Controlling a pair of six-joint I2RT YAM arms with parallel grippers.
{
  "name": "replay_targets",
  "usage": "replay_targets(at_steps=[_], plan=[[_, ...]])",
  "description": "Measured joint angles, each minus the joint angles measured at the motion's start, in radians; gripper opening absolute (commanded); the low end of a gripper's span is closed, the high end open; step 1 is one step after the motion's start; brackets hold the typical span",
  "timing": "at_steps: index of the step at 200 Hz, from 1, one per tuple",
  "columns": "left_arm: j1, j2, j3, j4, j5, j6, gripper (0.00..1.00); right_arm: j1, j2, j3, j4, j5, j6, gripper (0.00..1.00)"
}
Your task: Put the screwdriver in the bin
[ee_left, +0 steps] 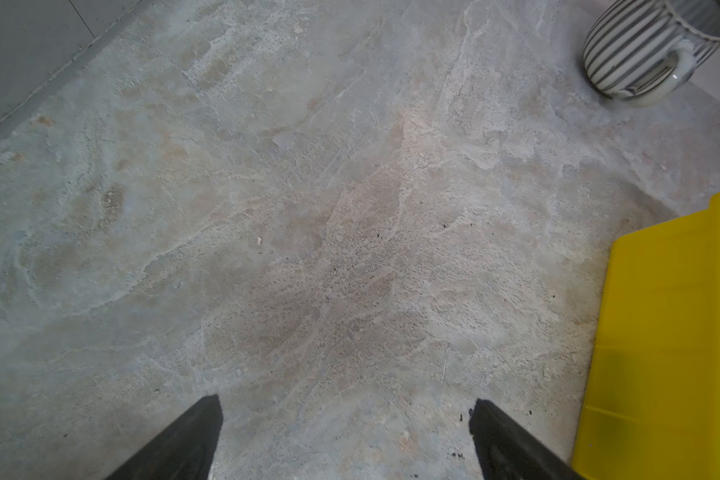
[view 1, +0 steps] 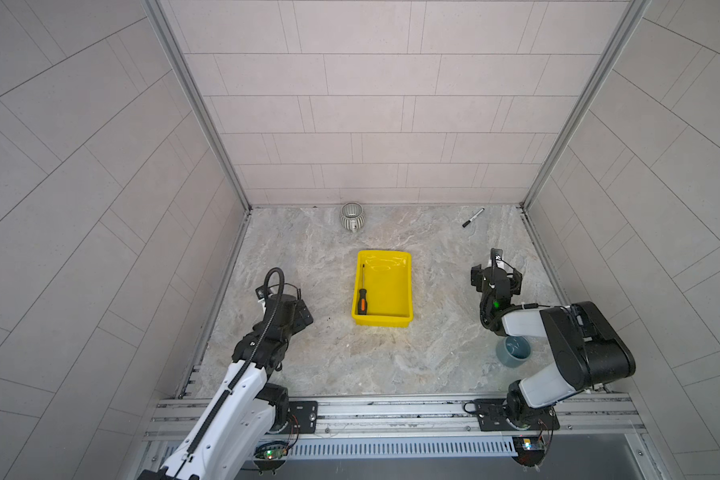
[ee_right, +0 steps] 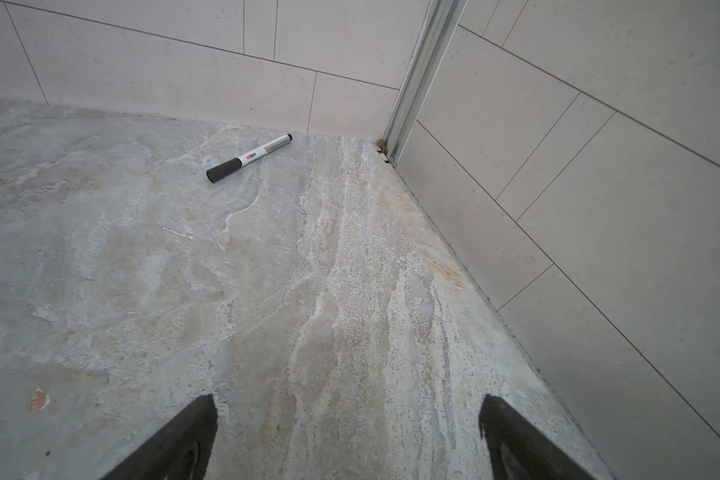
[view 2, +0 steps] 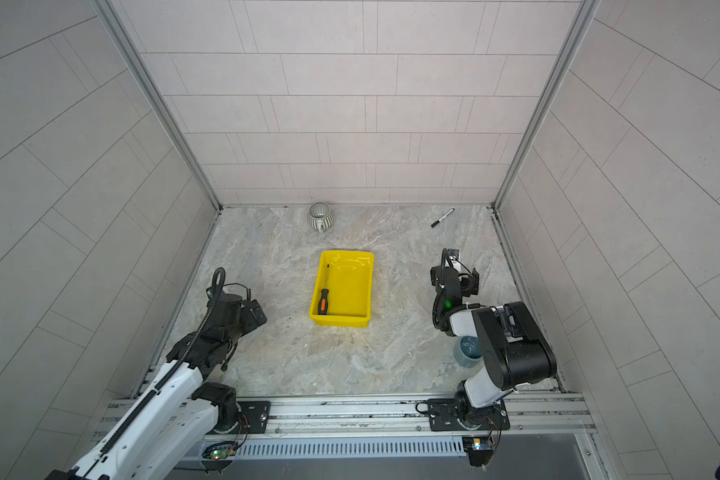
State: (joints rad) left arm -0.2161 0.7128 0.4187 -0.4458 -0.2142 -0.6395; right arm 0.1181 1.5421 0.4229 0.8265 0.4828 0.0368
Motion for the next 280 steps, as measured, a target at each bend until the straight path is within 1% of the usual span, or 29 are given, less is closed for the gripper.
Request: replay_targets(at_steps=[14,29,46,68,81,94,108,134,153,185,212,249,280], plan=[[0.0,0.003,-0.001,0.009,0.0,0.0,1.0,-0.008,0.001,-0.018,0.029,-0.029,0.0,0.99],[0.0,0.014,-0.005,0.032,0.003,0.0,1.0,-0.008,0.021,-0.058,0.111,-0.046,-0.001,0.99],[0.0,0.032,-0.014,0.071,0.015,-0.004,1.0,-0.006,0.04,-0.101,0.163,-0.058,-0.005,0.99],[0.0,0.077,-0.012,0.124,0.031,-0.017,1.0,-0.005,0.05,-0.114,0.193,-0.062,-0.008,0.99],[0.0,0.119,0.01,0.14,0.034,-0.004,1.0,-0.001,0.05,-0.103,0.197,-0.061,-0.011,0.99],[0.0,0.157,0.048,0.163,0.023,0.037,1.0,0.005,0.05,-0.1,0.216,-0.061,-0.018,0.99],[0.0,0.196,0.099,0.217,-0.024,0.097,1.0,0.011,0.05,-0.1,0.222,-0.062,-0.022,0.99],[0.0,0.293,0.145,0.423,-0.141,0.218,1.0,0.014,0.05,-0.1,0.225,-0.061,-0.03,0.99],[0.0,0.4,0.146,0.576,-0.183,0.312,1.0,0.014,0.05,-0.1,0.227,-0.061,-0.031,0.99],[0.0,0.579,0.146,0.756,-0.184,0.446,1.0,0.014,0.05,-0.1,0.231,-0.061,-0.034,0.99],[0.0,0.669,0.146,0.875,-0.181,0.529,1.0,0.014,0.05,-0.1,0.232,-0.061,-0.034,0.99],[0.0,0.689,0.146,0.96,-0.179,0.617,1.0,0.014,0.05,-0.1,0.232,-0.061,-0.034,0.99],[0.0,0.663,0.101,1.023,-0.134,0.677,1.0,0.014,0.05,-0.1,0.233,-0.061,-0.035,1.0]])
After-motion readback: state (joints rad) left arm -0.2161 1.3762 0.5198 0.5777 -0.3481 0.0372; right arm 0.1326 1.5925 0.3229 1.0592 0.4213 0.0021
